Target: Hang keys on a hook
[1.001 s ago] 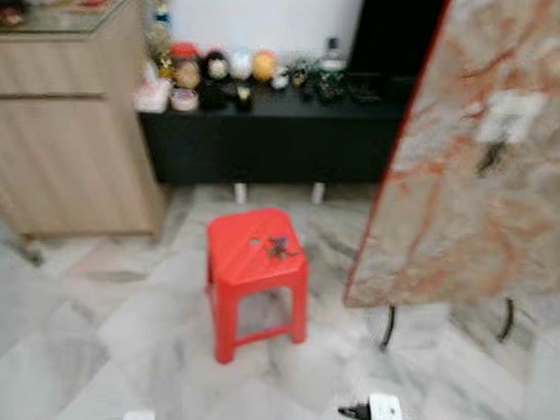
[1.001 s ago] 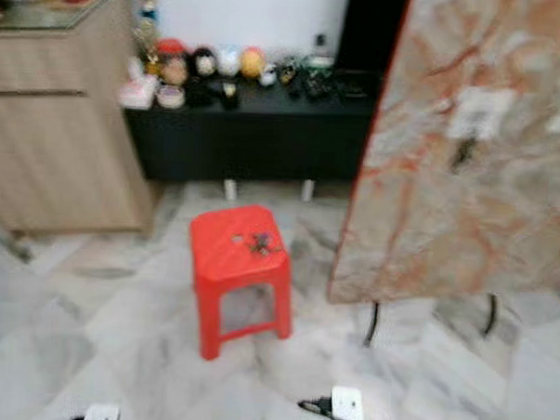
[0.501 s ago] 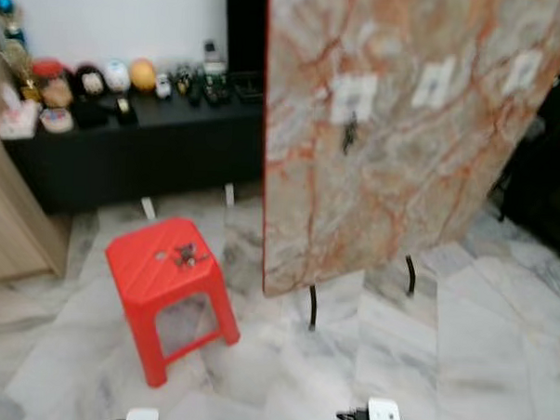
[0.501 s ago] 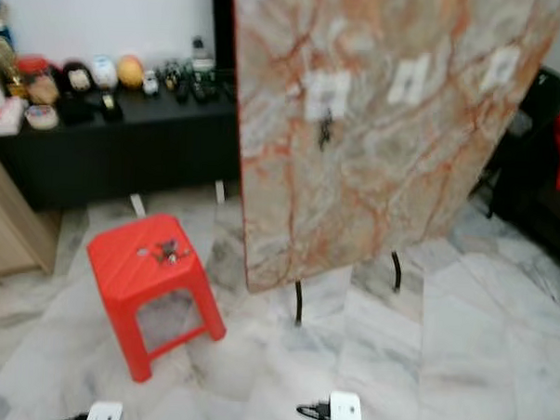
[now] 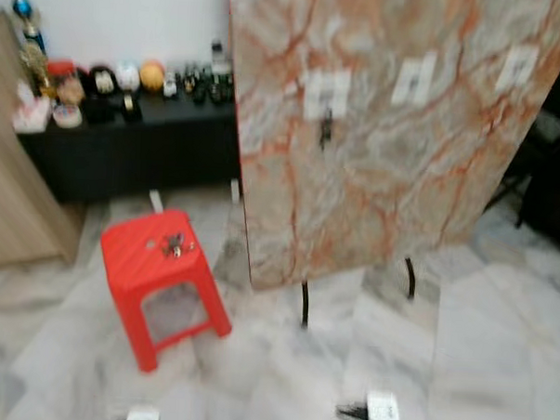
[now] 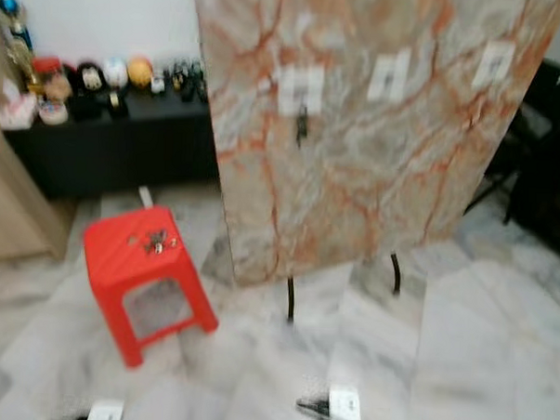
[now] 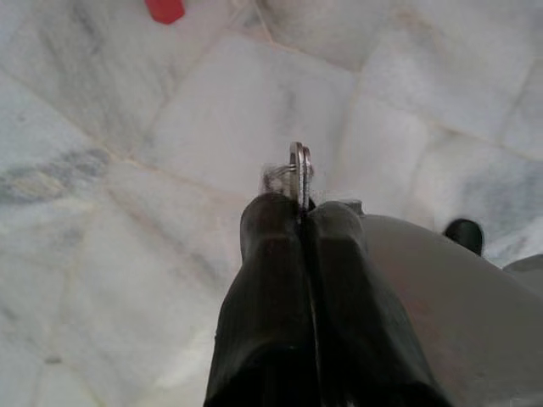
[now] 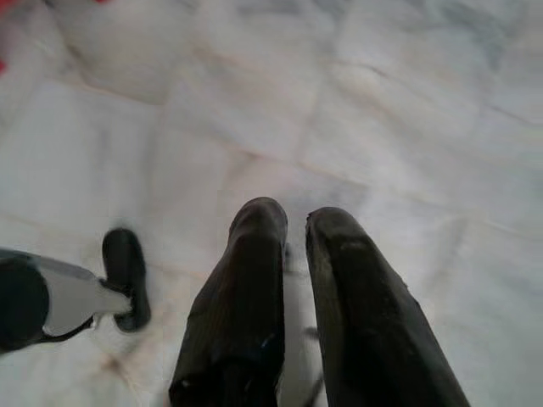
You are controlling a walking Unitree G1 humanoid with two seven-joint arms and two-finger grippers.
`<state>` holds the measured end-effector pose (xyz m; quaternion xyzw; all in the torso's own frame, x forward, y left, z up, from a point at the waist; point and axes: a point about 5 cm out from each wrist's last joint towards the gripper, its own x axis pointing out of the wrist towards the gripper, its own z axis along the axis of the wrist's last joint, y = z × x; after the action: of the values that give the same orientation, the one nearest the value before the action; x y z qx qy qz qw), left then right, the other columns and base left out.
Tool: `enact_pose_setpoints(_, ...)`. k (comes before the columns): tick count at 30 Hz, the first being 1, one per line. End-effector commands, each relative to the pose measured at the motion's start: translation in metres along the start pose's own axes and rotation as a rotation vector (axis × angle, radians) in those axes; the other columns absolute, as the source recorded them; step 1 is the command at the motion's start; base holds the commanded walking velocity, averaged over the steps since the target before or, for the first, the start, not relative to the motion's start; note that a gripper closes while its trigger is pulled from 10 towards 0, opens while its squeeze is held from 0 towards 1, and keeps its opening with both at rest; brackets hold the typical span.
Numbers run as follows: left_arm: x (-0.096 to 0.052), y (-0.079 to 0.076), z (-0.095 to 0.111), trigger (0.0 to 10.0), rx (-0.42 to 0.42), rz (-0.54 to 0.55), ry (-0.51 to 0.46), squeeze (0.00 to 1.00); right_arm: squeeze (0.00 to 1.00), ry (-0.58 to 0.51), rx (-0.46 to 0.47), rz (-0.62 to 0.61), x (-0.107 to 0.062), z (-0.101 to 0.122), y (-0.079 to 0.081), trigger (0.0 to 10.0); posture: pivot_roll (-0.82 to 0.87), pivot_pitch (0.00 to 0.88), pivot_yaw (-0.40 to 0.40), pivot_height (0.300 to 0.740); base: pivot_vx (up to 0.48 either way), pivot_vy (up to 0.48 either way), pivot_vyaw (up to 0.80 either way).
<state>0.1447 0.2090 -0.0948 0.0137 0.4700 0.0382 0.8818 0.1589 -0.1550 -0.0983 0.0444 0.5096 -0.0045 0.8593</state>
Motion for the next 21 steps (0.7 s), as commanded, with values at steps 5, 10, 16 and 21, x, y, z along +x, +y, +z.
enact_pose_setpoints(5,-0.001,0.006,-0.002,10.0,0.009,0.025,0.01,0.0,0.0,-0.014,-0.014,0.018,0.001,0.008,0.006,10.0,0.0,0.0,-0.022,0.74,0.0,0.0,-0.76)
enact_pose_setpoints(10,0.001,0.012,0.014,10.0,-0.009,0.053,-0.076,0.0,0.0,-0.018,-0.011,0.016,0.001,0.01,0.005,10.0,0.01,0.0,-0.028,0.74,0.0,0.0,-0.75)
enact_pose_setpoints(16,0.001,0.019,0.057,10.0,0.017,0.058,-0.284,0.0,0.0,-0.031,-0.002,0.019,0.001,0.011,0.005,10.0,0.01,0.0,-0.03,0.74,0.0,0.0,-0.21)
enact_pose_setpoints(21,-0.01,0.017,0.11,10.0,0.085,0.041,-0.581,0.0,0.0,-0.037,0.003,0.019,0.001,0.011,0.005,10.0,0.02,0.0,-0.031,0.74,0.0,0.0,0.0)
